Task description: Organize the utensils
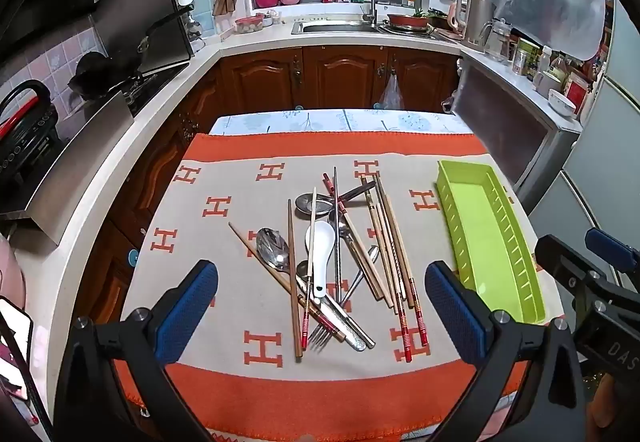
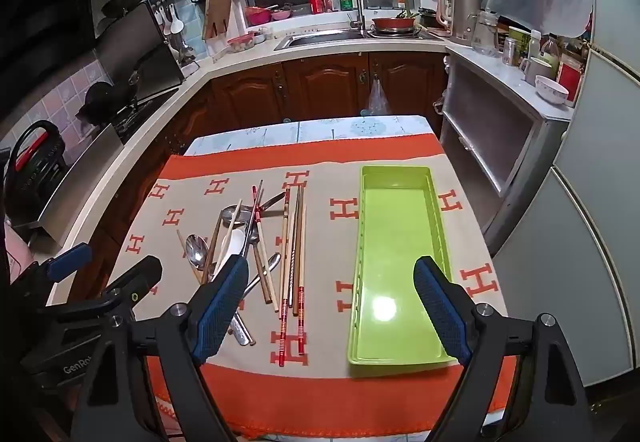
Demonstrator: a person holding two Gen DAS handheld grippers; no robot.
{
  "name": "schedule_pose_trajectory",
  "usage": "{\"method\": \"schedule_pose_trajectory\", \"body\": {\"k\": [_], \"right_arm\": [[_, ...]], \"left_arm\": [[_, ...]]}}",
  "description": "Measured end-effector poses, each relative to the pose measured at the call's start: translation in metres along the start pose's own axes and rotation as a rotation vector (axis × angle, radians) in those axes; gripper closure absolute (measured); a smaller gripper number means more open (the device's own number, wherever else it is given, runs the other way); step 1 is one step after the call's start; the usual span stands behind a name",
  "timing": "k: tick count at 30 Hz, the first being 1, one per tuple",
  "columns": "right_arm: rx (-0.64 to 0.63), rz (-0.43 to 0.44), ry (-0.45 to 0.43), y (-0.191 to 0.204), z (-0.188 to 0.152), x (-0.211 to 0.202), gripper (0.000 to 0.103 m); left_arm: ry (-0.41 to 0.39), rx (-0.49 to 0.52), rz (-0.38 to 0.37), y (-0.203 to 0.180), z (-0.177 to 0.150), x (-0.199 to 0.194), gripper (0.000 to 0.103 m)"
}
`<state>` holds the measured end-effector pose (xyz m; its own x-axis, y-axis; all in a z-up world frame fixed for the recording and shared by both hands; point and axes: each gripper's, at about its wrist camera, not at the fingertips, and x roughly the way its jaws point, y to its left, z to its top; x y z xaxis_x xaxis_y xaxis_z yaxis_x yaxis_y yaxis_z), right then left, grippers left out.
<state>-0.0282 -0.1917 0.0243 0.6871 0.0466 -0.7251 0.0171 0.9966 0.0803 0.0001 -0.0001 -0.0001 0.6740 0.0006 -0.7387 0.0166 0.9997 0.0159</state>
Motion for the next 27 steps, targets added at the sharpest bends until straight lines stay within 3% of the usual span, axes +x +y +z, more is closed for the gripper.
{"method": "schedule_pose_trajectory", "body": {"k": [27], "right_arm": [[-0.018, 0.007, 0.001, 0.009, -0.002, 0.011, 0.017]], "left_arm": [[0.034, 0.017, 0.01, -0.004, -0.002, 0.009, 0.001]]}}
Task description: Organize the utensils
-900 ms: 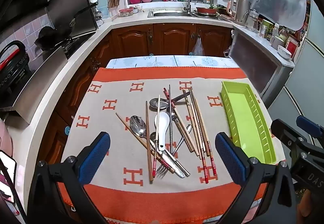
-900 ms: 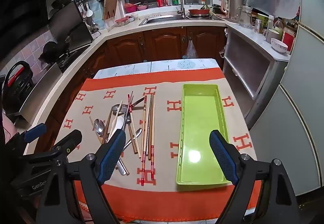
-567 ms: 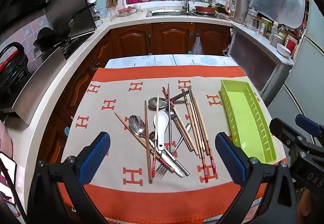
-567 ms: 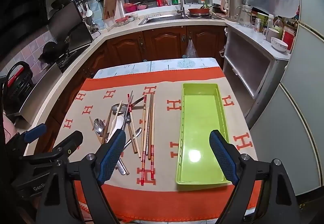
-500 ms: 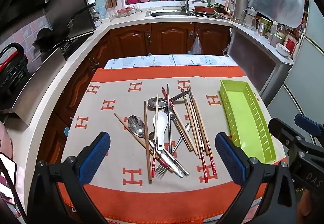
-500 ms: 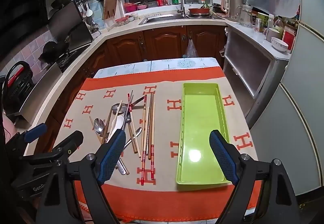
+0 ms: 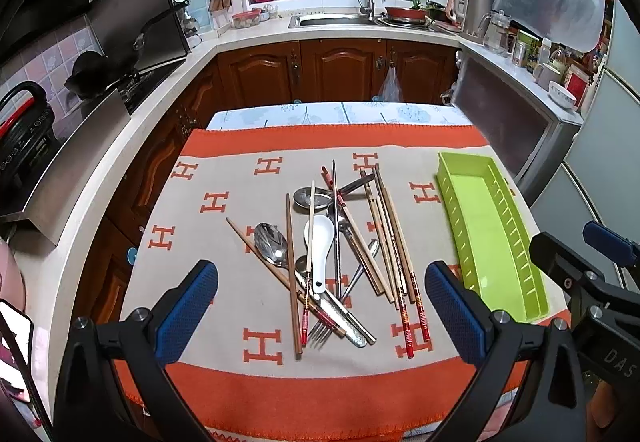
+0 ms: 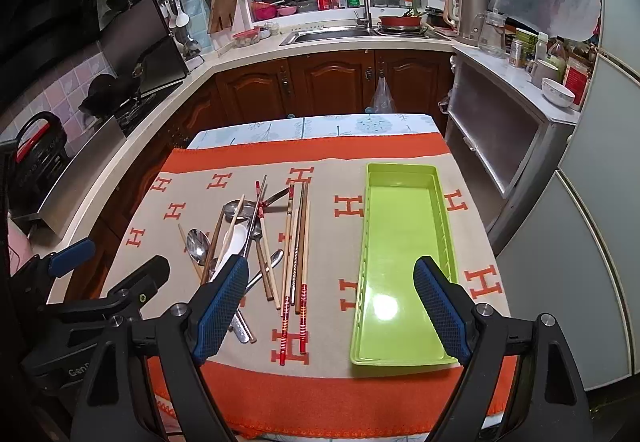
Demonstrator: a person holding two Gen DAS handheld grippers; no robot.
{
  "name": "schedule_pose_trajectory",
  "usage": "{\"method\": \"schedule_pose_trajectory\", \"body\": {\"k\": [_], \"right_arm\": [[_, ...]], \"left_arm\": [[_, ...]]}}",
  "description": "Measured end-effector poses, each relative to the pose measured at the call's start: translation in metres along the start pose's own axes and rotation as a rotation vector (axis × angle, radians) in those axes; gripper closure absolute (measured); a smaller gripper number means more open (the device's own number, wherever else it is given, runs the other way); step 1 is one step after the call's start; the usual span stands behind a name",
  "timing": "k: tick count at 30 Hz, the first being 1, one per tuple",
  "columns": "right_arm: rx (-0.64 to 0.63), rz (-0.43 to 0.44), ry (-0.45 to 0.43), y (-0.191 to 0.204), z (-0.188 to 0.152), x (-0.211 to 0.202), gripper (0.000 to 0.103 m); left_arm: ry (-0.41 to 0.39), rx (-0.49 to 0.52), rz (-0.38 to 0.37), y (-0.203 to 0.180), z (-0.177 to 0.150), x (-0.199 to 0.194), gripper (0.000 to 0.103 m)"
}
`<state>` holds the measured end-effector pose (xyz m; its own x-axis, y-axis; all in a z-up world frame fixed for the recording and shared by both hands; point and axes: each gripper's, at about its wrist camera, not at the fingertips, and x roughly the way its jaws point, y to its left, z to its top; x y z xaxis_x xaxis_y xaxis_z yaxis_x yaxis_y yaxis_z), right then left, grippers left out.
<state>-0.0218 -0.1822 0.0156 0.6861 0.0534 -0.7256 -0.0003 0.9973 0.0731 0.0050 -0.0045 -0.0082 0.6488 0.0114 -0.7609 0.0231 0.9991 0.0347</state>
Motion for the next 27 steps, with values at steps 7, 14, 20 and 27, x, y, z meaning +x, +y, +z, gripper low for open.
{"method": "schedule_pose_trajectory", "body": {"k": [7, 14, 20, 27], "right_arm": [[-0.004, 0.001, 0.007, -0.0009, 0.0035, -0.0024, 0.017], [-0.005, -0.001, 0.005, -0.0003, 0.0035, -0.002, 0.017], [-0.005, 0.001, 0.008, 0.0001, 0.0032, -0.0017, 0.017], [-0.003, -0.002, 0.012, 0.0012, 0.0012, -0.0006, 0.017]], "left_arm": [[0.004, 0.004, 0.005, 0.0016, 0.0006, -0.0005, 0.001], [-0.002, 0.007, 0.008, 0.0022, 0.0011, -0.0008, 0.001], [0.004, 0.008, 0.006, 0.0038, 0.0021, -0.0005, 0.001], [0.011, 0.012, 0.001, 0.0054, 0.0001, 0.0028, 0.001]]}}
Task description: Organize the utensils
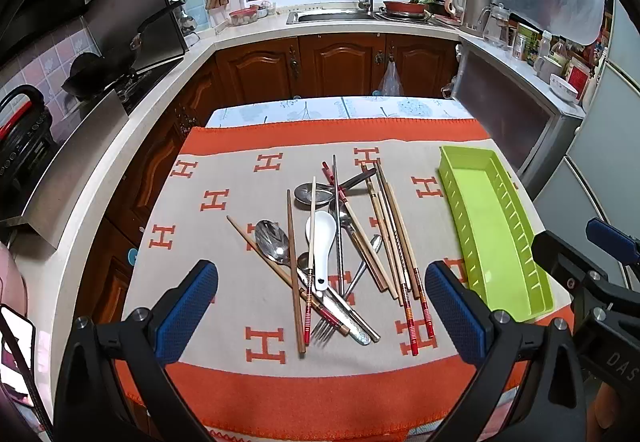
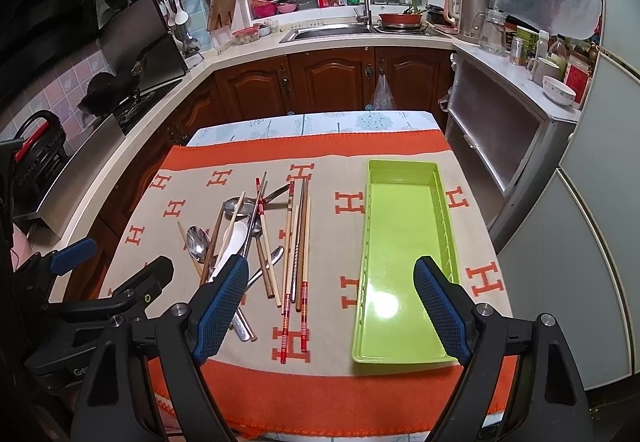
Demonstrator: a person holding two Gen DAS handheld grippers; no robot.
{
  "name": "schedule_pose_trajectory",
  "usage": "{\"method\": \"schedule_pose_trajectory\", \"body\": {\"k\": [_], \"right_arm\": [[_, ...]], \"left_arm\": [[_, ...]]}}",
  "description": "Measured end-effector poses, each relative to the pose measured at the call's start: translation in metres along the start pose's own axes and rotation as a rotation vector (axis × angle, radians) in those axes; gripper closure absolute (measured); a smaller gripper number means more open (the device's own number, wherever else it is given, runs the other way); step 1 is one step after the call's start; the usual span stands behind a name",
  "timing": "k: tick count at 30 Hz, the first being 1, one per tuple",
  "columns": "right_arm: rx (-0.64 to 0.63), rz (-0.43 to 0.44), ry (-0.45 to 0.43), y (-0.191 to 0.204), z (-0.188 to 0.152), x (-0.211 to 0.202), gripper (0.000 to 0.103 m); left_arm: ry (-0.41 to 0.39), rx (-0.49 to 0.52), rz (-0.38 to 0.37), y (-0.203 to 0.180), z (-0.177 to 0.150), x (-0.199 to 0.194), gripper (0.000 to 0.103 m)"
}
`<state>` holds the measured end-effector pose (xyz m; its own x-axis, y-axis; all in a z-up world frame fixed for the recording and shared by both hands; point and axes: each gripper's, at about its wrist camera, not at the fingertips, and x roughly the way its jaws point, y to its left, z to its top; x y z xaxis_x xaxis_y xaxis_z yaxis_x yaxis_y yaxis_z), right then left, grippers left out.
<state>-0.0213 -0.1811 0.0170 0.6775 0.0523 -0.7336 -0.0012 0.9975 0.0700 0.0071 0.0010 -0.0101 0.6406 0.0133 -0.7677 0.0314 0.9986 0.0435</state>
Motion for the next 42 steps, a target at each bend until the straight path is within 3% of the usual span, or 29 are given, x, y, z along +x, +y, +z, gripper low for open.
{"method": "schedule_pose_trajectory", "body": {"k": [35, 42], "right_arm": [[0.004, 0.004, 0.017, 0.0, 0.001, 0.009, 0.018], [0.001, 0.022, 0.023, -0.001, 0.01, 0.014, 0.021]], "left_arm": [[0.04, 0.008, -0.051, -0.003, -0.001, 0.016, 0.001], [0.051, 0.02, -0.119, 0.004, 0.011, 0.017, 0.001]]}}
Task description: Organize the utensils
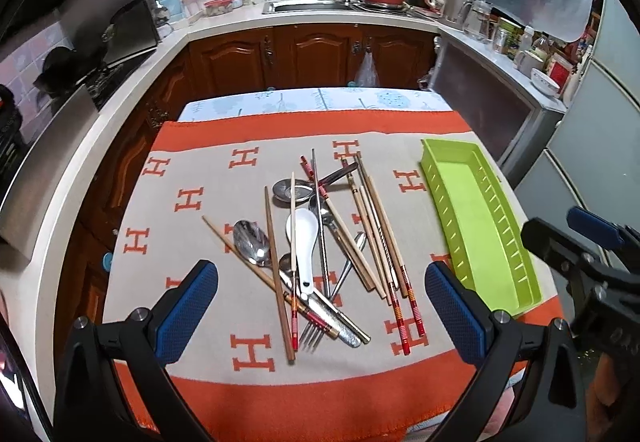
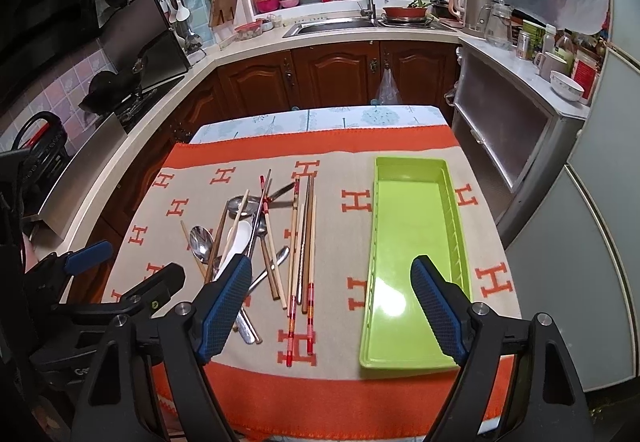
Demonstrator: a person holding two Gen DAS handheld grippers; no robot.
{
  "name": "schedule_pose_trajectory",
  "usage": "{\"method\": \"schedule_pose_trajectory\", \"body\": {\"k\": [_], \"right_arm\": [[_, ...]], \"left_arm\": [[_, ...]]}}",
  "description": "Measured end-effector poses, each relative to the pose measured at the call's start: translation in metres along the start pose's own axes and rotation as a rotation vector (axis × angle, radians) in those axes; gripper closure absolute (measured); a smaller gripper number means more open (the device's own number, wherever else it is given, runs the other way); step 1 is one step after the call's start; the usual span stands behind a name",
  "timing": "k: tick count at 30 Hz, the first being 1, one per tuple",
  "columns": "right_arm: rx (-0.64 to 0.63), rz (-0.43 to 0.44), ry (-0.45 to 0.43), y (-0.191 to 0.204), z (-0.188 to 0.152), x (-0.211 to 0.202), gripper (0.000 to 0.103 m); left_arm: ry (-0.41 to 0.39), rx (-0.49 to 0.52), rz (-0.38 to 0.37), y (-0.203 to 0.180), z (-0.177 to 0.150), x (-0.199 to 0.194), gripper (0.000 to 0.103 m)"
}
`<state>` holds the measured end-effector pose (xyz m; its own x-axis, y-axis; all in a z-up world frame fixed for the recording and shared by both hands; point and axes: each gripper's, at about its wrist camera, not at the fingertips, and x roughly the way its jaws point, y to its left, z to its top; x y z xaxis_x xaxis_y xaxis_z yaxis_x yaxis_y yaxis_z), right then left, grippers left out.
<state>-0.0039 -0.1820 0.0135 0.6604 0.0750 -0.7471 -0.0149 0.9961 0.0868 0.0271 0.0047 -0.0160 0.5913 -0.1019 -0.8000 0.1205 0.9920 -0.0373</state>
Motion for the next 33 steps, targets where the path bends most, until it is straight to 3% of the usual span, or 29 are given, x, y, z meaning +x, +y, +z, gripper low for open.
{"method": "schedule_pose_trajectory", "body": {"k": [5, 15, 18, 23, 26, 33], "right_arm": [[0.016, 0.071, 0.083, -0.007, 0.028, 0.027, 0.036], [0.007, 0.162, 0.336, 0.004, 0.069, 0.141, 0.069], [0.0, 0.153, 0.422, 0.009, 0.065, 0.185, 0.078], [0.005, 0.141, 0.553, 0.012, 0.048, 0.253, 0.086], [0.013, 0.133, 0.594, 0.011, 0.038, 0.281, 0.09], [-0.013, 0.115, 0.626, 0.02, 0.025, 0.314, 0.092]], "left_arm": [[0.105, -0.031, -0.094, 0.031, 0.03, 0.02, 0.001], [0.167, -0.025, -0.01, 0.071, 0.054, 0.092, 0.004], [0.218, -0.075, -0.049, 0.083, 0.05, 0.116, 0.011], [0.301, -0.139, -0.105, 0.096, 0.037, 0.148, 0.045], [0.34, -0.158, -0.126, 0.102, 0.029, 0.16, 0.059], [0.366, -0.193, -0.135, 0.114, 0.023, 0.167, 0.063]]}}
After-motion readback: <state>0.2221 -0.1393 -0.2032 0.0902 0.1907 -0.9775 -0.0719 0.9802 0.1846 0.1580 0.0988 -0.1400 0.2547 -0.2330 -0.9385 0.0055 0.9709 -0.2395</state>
